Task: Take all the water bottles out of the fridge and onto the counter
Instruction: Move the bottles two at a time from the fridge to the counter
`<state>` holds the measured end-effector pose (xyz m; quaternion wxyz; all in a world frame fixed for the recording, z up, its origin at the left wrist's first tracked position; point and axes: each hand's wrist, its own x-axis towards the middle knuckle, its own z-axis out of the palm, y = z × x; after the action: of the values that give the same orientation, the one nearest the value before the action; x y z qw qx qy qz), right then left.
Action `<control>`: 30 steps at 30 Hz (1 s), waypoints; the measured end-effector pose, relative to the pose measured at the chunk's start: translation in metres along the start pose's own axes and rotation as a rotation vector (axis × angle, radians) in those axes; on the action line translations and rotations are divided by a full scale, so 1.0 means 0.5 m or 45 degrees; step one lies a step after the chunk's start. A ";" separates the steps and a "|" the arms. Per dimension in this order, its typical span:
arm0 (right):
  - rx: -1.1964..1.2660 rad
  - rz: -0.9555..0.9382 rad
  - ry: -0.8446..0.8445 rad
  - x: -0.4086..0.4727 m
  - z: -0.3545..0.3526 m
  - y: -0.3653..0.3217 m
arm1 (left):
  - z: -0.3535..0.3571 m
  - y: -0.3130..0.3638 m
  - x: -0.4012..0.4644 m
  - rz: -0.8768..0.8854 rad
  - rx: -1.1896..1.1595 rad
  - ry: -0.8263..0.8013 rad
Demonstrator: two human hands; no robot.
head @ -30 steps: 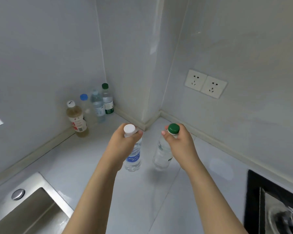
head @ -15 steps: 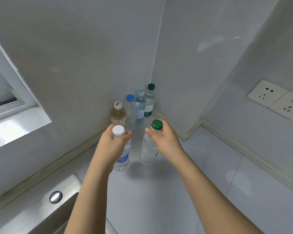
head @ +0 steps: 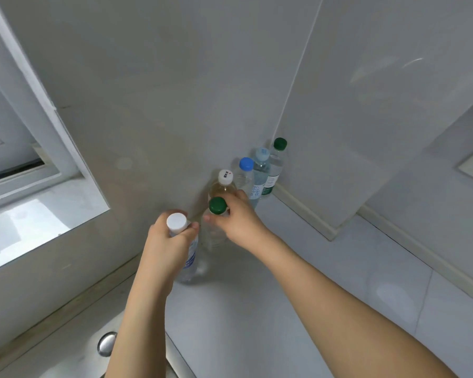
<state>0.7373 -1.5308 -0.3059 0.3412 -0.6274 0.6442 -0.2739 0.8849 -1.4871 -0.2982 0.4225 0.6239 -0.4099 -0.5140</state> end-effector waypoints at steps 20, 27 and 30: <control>0.097 -0.234 0.257 0.021 0.078 0.022 | -0.002 -0.019 0.070 0.147 0.187 0.128; 0.122 -0.179 0.204 -0.015 0.055 0.034 | -0.004 -0.018 0.061 0.103 0.303 0.154; 0.119 -0.191 0.211 -0.033 0.029 0.035 | -0.002 0.008 0.041 0.149 0.370 0.231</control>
<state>0.7377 -1.5121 -0.3268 0.2943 -0.6324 0.6080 -0.3793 0.8882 -1.5078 -0.3003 0.3924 0.6971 -0.4758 -0.3656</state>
